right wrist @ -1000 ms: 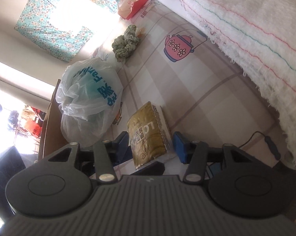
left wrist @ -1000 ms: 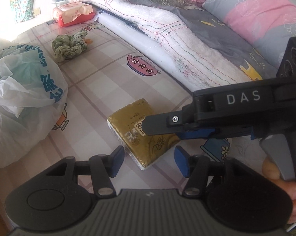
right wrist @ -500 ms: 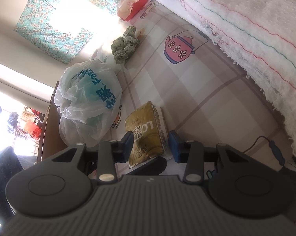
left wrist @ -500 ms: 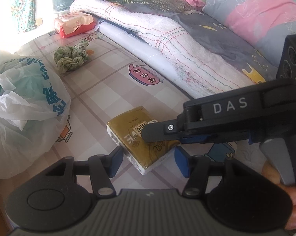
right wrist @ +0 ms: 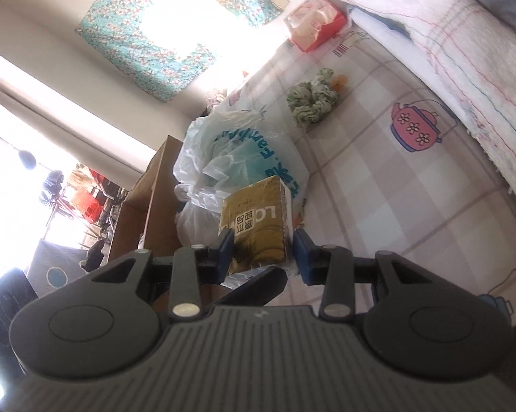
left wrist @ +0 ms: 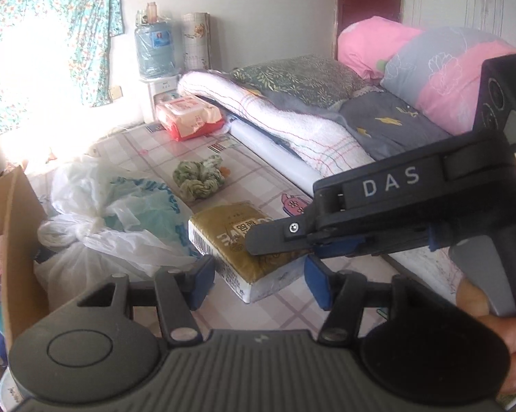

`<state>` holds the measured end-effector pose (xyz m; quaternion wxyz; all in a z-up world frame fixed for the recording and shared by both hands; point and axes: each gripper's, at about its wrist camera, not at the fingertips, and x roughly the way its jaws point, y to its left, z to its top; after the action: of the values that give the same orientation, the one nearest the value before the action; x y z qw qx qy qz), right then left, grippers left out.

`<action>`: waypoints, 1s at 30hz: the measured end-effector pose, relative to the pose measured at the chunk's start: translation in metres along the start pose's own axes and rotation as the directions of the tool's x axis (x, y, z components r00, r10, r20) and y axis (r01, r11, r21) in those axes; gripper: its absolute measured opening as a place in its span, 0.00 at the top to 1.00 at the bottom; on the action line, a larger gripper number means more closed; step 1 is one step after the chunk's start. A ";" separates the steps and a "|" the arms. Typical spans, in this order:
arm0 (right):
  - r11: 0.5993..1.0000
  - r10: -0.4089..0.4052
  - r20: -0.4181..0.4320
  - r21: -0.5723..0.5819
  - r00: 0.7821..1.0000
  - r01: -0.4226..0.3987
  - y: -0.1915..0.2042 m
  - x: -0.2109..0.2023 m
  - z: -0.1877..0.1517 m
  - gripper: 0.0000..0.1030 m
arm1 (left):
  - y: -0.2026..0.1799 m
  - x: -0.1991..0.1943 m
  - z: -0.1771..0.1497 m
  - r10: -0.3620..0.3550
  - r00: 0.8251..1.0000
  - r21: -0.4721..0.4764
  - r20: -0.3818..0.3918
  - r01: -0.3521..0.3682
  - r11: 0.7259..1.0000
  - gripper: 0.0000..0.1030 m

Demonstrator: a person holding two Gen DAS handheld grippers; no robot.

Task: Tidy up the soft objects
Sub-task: 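Carry the gold-brown packet with the right tool into the box and release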

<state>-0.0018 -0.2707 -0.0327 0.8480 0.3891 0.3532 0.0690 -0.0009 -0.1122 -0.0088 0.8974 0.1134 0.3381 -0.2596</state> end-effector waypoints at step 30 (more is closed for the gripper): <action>0.944 0.039 -0.704 -0.208 0.709 -0.258 0.270 0.282 -0.086 0.60 | 0.265 -0.112 -0.093 0.267 0.904 -0.394 -0.333 -0.391 0.832 0.40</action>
<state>0.1936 0.0780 -0.0339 0.6941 0.2334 0.5964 0.3287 0.0203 0.1897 0.0038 0.8769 -0.0075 0.4806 0.0034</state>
